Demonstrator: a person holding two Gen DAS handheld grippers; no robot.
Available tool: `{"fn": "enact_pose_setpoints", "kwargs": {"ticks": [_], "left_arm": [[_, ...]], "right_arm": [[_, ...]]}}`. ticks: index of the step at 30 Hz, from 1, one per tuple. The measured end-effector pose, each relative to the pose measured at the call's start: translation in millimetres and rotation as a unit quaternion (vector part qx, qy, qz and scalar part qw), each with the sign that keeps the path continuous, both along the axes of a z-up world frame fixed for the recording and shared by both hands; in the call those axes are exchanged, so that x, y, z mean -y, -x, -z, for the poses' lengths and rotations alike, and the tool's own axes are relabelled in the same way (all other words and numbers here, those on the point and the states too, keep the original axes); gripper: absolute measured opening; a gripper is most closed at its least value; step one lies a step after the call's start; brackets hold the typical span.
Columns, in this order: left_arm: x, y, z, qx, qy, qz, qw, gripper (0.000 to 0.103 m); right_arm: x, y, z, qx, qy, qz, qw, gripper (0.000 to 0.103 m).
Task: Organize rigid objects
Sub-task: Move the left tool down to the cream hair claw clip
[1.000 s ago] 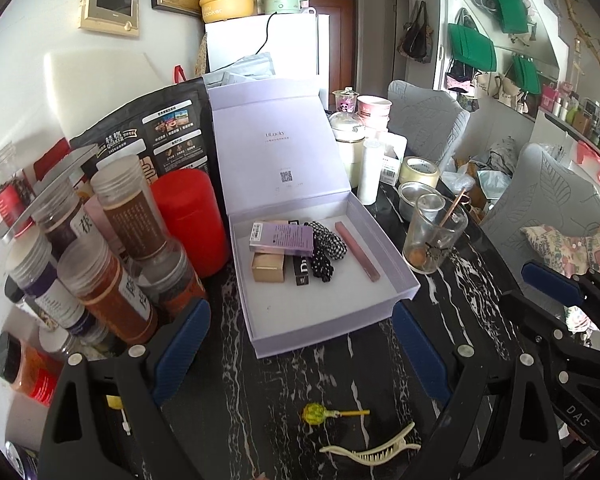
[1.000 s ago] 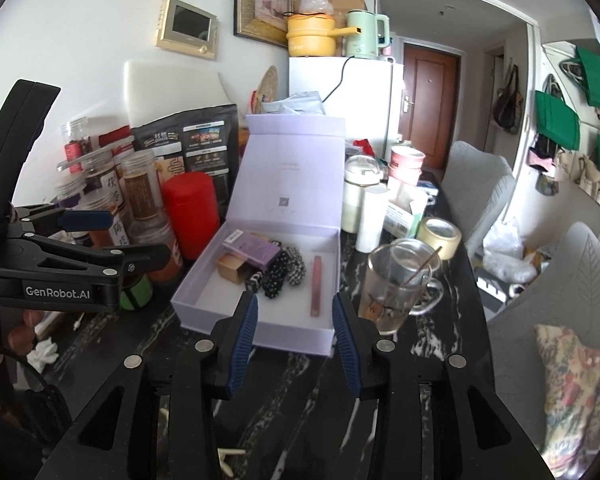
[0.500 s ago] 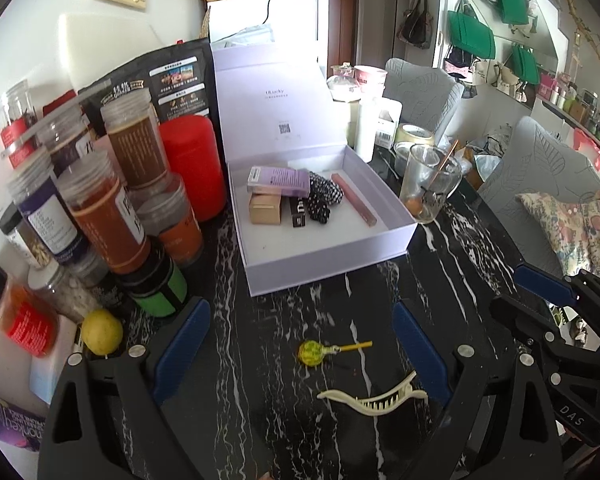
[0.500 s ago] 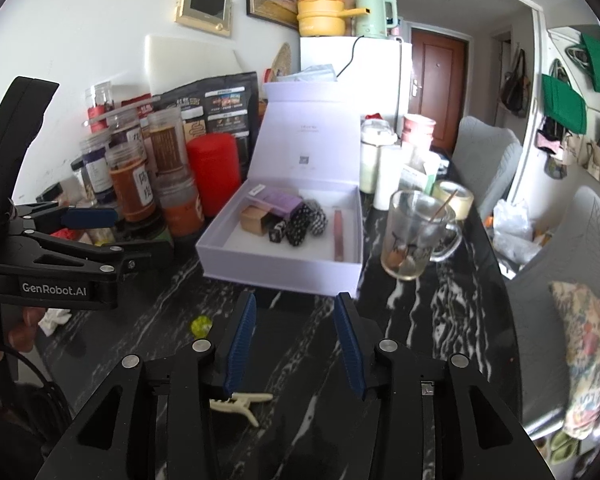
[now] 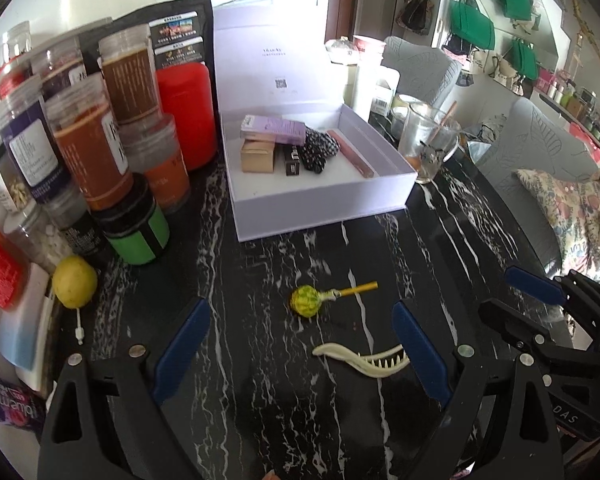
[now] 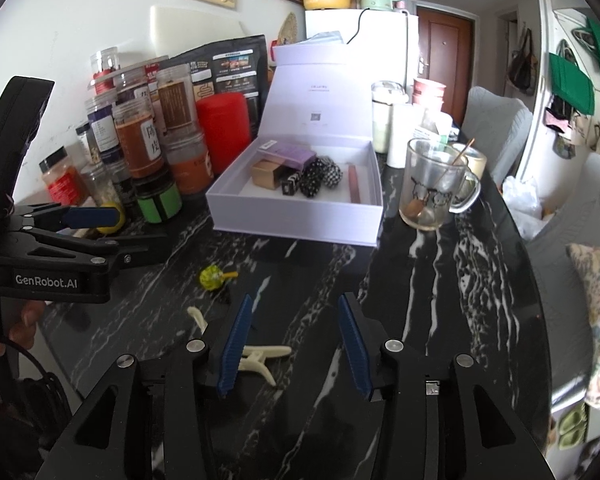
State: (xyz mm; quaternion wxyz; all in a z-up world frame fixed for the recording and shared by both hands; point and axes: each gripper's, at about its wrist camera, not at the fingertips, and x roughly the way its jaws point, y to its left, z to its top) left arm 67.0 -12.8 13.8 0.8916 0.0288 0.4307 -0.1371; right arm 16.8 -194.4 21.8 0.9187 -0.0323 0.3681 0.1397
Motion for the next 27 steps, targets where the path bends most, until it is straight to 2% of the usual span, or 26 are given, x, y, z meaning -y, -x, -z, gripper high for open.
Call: {"fn": "enact_pose_setpoints", "kwargs": {"ticks": [4, 12, 18, 22, 27], "left_arm": [[4.3, 6.6, 16.3, -0.017, 0.006, 0.011, 0.9998, 0.094], [18.1, 13.5, 39.5, -0.057, 0.045, 0.028, 0.997, 0.094], [38.1, 7.9, 58.6, -0.102, 0.069, 0.041, 0.9915, 0.094], [46.1, -0.4, 67.2, -0.124, 0.096, 0.028, 0.9872, 0.094], [56.7, -12.3, 81.8, -0.158, 0.081, 0.015, 0.9841, 0.094]], "right_arm": [[1.0, 2.2, 16.2, -0.021, -0.001, -0.006, 1.0, 0.048], [20.0, 7.3, 39.7, -0.054, -0.009, 0.017, 0.998, 0.049], [38.8, 5.5, 50.9, -0.069, -0.019, 0.041, 0.997, 0.049], [49.9, 1.9, 56.1, -0.076, -0.022, 0.054, 0.995, 0.049], [60.0, -1.6, 59.6, -0.081, -0.027, 0.063, 0.994, 0.049]]}}
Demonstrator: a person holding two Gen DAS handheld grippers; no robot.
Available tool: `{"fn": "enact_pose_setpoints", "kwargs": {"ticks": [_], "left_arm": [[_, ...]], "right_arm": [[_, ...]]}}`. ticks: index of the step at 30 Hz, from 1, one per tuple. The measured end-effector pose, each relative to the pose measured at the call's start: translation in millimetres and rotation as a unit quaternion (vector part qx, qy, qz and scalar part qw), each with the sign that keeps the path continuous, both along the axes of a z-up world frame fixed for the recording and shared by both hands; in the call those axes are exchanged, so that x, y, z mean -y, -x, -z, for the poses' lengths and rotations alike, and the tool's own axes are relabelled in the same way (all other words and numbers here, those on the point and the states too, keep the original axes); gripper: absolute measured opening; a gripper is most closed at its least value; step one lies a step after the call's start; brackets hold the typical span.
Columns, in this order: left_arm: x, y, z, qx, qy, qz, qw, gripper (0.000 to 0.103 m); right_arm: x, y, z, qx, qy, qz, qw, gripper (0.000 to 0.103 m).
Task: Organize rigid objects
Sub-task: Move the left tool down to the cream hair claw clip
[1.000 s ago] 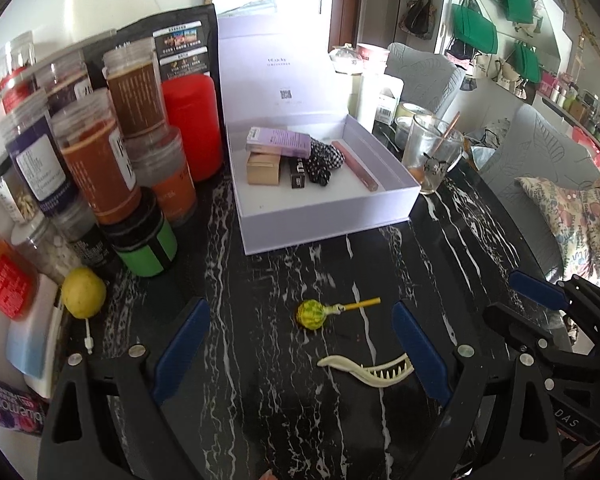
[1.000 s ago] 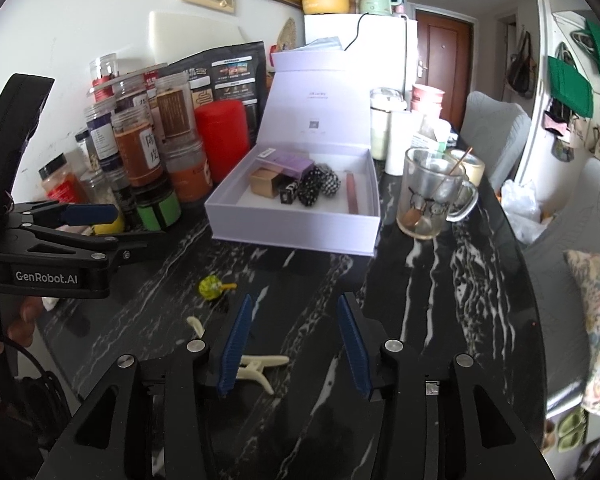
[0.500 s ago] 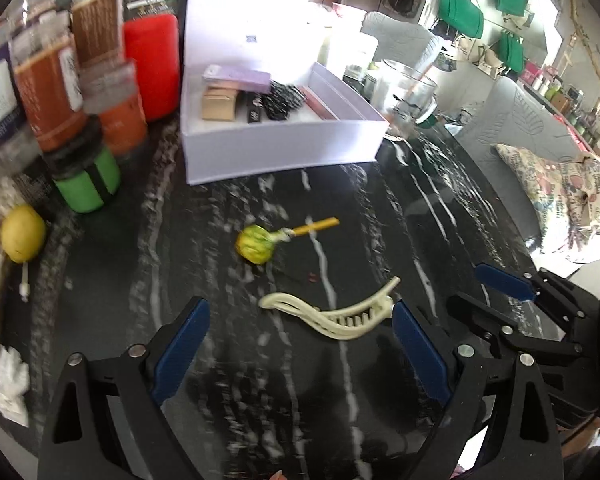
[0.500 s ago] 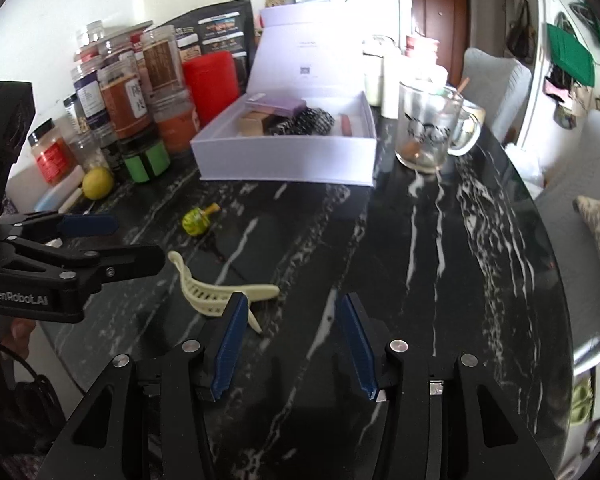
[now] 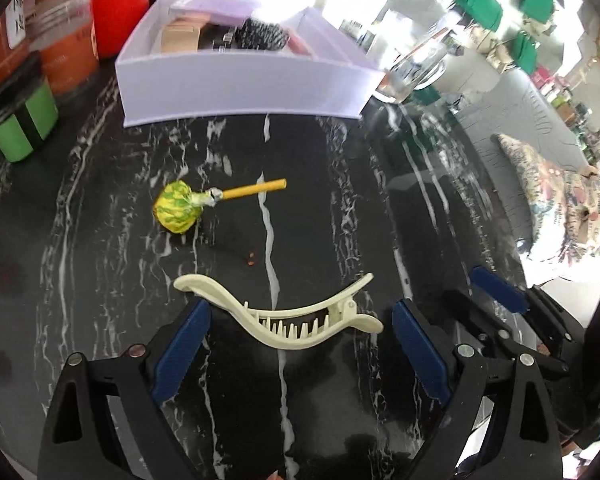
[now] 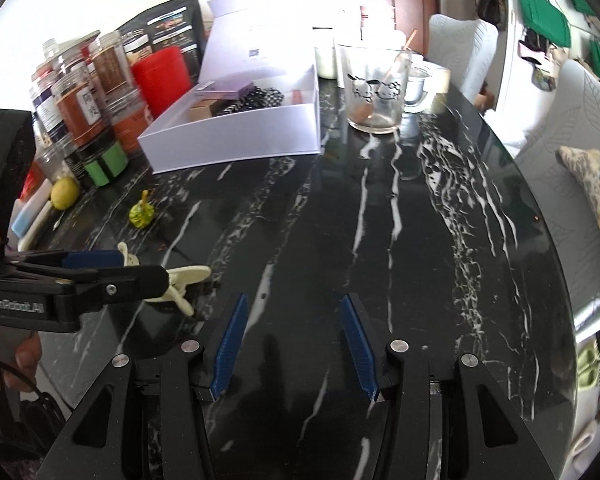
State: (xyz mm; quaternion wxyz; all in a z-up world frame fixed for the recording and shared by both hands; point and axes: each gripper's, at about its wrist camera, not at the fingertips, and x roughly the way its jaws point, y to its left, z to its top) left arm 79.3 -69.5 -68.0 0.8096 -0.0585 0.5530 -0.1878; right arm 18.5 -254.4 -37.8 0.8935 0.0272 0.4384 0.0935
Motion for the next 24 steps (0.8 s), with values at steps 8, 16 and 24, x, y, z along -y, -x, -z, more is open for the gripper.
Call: {"fn": "enact_pose_setpoints", "kwargs": {"ticks": [8, 16, 24], "left_arm": [[14.0, -3.5, 4.3, 0.019, -0.064, 0.006, 0.9978, 0.094], [22.2, -7.6, 8.3, 0.024, -0.089, 0.024, 0.9955, 0.095], [18.7, -6.2, 9.8, 0.029, -0.096, 0.033, 0.9944, 0.097]], "right_arm": [[5.3, -5.3, 3.5, -0.005, -0.004, 0.003, 1.0, 0.049], [5.9, -8.2, 5.9, -0.01, -0.008, 0.002, 1.0, 0.049], [5.3, -7.2, 5.2, -0.01, -0.011, 0.002, 1.0, 0.049]]}}
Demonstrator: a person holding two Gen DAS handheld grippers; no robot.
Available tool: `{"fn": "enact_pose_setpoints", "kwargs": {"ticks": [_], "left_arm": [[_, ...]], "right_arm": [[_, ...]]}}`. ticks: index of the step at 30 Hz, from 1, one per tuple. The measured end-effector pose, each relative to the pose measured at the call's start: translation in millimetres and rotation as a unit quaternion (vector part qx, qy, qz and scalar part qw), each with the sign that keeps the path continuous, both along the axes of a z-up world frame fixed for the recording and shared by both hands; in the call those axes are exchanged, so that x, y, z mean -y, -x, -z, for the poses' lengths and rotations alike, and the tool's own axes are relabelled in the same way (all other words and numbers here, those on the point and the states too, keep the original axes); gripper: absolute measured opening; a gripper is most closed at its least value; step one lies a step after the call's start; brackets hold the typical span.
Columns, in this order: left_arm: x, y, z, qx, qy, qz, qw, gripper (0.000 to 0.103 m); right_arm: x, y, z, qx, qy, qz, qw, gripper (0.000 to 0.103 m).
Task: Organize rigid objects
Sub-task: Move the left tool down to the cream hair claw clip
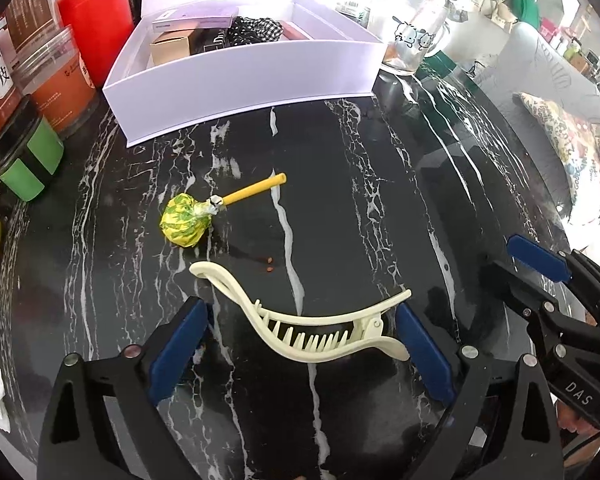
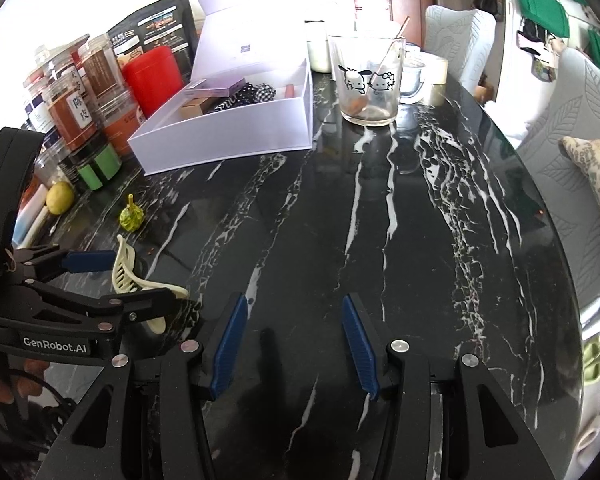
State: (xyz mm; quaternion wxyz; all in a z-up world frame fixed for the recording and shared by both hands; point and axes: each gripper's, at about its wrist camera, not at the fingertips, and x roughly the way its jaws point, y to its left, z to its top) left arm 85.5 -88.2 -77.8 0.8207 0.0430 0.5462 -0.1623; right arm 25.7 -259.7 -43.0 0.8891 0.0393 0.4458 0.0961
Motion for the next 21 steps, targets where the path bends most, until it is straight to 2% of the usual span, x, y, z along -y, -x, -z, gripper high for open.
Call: {"fn": "enact_pose_setpoints", "kwargs": {"ticks": [10, 13, 16, 18, 21], "left_arm": [[-8.5, 14.3, -2.0, 0.023, 0.008, 0.028, 0.9993, 0.095], [-11.9, 19.2, -4.0, 0.031, 0.013, 0.033, 0.9989, 0.086], [-16.9, 20.8, -5.4, 0.03, 0.022, 0.034, 0.9987, 0.085], [-20.2, 21.9, -6.4, 0.034, 0.027, 0.032, 0.9985, 0.077], [-25.5, 24.0, -7.4, 0.038, 0.036, 0.035, 0.998, 0.073]], "right_arm": [[-0.2, -0.2, 1.0, -0.001, -0.006, 0.0, 1.0, 0.049], [-1.9, -1.2, 1.7, -0.002, -0.007, -0.004, 1.0, 0.049], [-6.2, -3.0, 1.1, 0.0, -0.01, -0.014, 1.0, 0.049], [-8.9, -4.5, 0.2, 0.001, -0.01, -0.021, 1.0, 0.049], [-15.2, -8.2, -1.7, 0.005, -0.009, -0.034, 0.999, 0.049]]}}
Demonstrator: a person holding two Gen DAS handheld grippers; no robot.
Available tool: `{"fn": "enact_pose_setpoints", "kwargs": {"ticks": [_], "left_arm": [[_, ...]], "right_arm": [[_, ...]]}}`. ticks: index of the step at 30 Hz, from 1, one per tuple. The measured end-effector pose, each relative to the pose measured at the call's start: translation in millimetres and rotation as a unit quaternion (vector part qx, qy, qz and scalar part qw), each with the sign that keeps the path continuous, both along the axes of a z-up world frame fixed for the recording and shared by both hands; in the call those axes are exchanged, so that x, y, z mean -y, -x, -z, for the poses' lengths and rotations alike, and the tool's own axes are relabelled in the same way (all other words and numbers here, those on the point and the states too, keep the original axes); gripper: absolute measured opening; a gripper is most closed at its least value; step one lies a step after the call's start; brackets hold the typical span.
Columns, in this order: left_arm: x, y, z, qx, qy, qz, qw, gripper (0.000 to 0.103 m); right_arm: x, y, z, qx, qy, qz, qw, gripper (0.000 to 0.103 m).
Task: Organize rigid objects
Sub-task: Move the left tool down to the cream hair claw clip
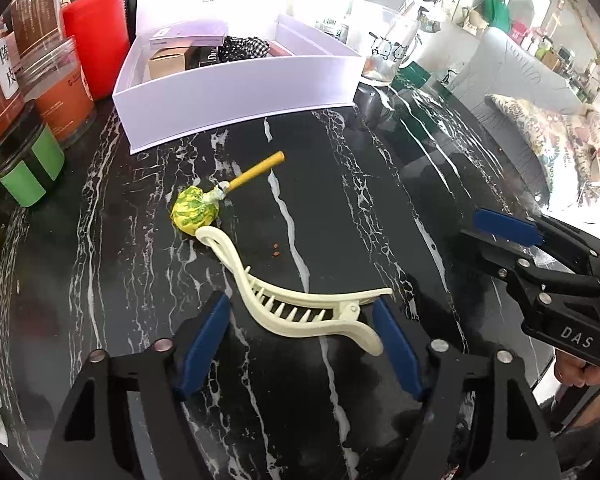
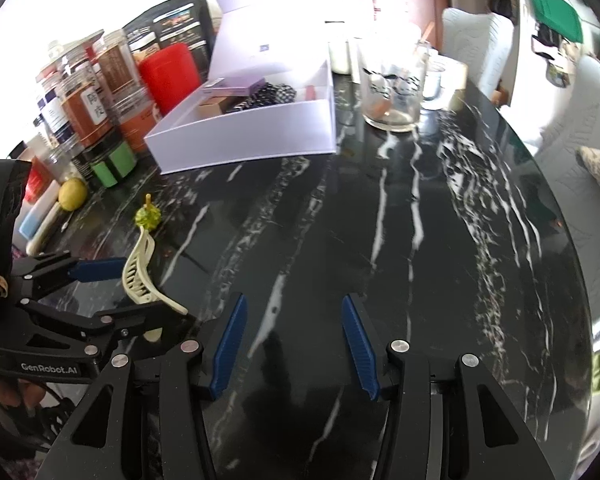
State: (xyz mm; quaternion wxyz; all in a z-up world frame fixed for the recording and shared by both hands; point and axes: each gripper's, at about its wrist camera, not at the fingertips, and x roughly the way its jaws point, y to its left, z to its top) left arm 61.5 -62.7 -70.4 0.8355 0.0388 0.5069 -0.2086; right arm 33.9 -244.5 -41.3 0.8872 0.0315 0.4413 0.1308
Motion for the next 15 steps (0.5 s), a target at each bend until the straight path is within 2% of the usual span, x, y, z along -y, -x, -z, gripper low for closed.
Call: {"fn": "enact_pose_setpoints", "kwargs": {"ticks": [7, 8, 15], "left_arm": [[-10.6, -1.2, -0.7, 0.0, 0.023, 0.001, 0.9997, 0.072], [-12.4, -0.8, -1.1, 0.001, 0.025, 0.0, 0.9997, 0.065], [-21.8, 0.6, -1.4, 0.008, 0.051, 0.007, 0.9986, 0.058]], "right_arm": [[-21.9, -15.1, -4.9, 0.007, 0.008, -0.043, 0.999, 0.049], [-23.1, -16.5, -5.5, 0.008, 0.009, -0.047, 0.999, 0.049], [-40.8, -30.0, -8.4, 0.01, 0.022, -0.075, 0.997, 0.049]]}}
